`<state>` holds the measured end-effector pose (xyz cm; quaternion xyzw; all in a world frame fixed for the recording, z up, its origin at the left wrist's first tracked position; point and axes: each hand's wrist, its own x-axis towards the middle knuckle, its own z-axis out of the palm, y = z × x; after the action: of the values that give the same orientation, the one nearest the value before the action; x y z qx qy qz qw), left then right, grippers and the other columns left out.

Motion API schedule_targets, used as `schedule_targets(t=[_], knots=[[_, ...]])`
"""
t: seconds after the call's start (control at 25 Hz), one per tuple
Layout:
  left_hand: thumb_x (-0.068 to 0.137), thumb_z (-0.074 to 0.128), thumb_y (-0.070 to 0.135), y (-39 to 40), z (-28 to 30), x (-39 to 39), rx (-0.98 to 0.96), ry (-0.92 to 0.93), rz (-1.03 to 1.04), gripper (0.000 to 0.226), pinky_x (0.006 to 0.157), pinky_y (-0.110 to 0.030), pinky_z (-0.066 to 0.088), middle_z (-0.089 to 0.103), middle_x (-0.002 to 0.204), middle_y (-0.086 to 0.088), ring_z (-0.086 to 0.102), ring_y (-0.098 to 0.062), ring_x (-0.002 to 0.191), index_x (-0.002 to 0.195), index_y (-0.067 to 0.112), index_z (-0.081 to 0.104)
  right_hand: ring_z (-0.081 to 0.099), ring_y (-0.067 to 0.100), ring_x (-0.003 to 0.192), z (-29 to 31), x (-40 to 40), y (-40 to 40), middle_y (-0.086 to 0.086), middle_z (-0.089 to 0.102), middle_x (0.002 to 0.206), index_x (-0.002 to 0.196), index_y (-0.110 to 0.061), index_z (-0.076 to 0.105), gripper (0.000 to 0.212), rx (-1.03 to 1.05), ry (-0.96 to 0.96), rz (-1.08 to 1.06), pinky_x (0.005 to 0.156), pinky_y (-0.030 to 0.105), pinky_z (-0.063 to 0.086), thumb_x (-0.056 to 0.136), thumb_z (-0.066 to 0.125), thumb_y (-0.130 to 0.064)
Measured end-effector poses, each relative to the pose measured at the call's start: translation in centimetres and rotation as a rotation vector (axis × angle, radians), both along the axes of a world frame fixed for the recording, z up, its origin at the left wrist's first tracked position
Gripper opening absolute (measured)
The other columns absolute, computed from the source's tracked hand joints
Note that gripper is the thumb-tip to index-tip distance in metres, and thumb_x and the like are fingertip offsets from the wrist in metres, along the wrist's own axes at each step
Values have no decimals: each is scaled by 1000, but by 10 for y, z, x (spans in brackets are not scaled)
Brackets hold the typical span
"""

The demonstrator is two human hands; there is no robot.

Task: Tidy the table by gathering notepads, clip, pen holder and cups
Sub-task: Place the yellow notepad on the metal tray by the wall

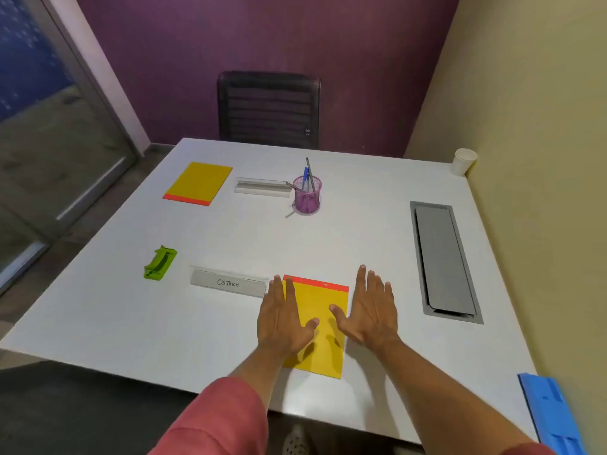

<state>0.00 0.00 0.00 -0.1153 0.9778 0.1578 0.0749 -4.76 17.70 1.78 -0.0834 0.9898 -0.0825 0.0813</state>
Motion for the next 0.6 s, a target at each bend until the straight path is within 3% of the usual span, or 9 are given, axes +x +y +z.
schedule_targets(t=[0.12,0.2,0.36,0.6], knots=[[85,50,64,-9,-18,1,42,-154,52,98,121,-41,14,2,164,-17,4,-32,152,156,12,7,33,33,141,-19,7,-10,17,32,154,155,-4,7,101,-53,-96,-74,115,42,27,86,44,-67],[85,53,59,-12,-24,2,81,-201,87,87,117,-43,25,17,159,-17,18,-34,147,151,11,22,38,31,135,-31,13,-15,15,39,148,152,-3,18,94,-96,-176,-108,108,42,35,86,48,-64],[85,57,47,-14,-31,-2,136,-232,123,72,105,-44,38,37,141,-14,35,-33,133,141,9,33,45,31,125,-51,18,-24,15,49,133,137,-3,38,76,-192,-302,-171,100,40,41,87,55,-57],[84,60,28,-15,-29,-8,231,-261,234,53,96,-41,45,47,127,-13,43,-31,124,129,9,40,54,34,117,-61,9,-35,16,54,125,128,-5,47,64,-326,-405,-344,91,38,46,86,62,-52]])
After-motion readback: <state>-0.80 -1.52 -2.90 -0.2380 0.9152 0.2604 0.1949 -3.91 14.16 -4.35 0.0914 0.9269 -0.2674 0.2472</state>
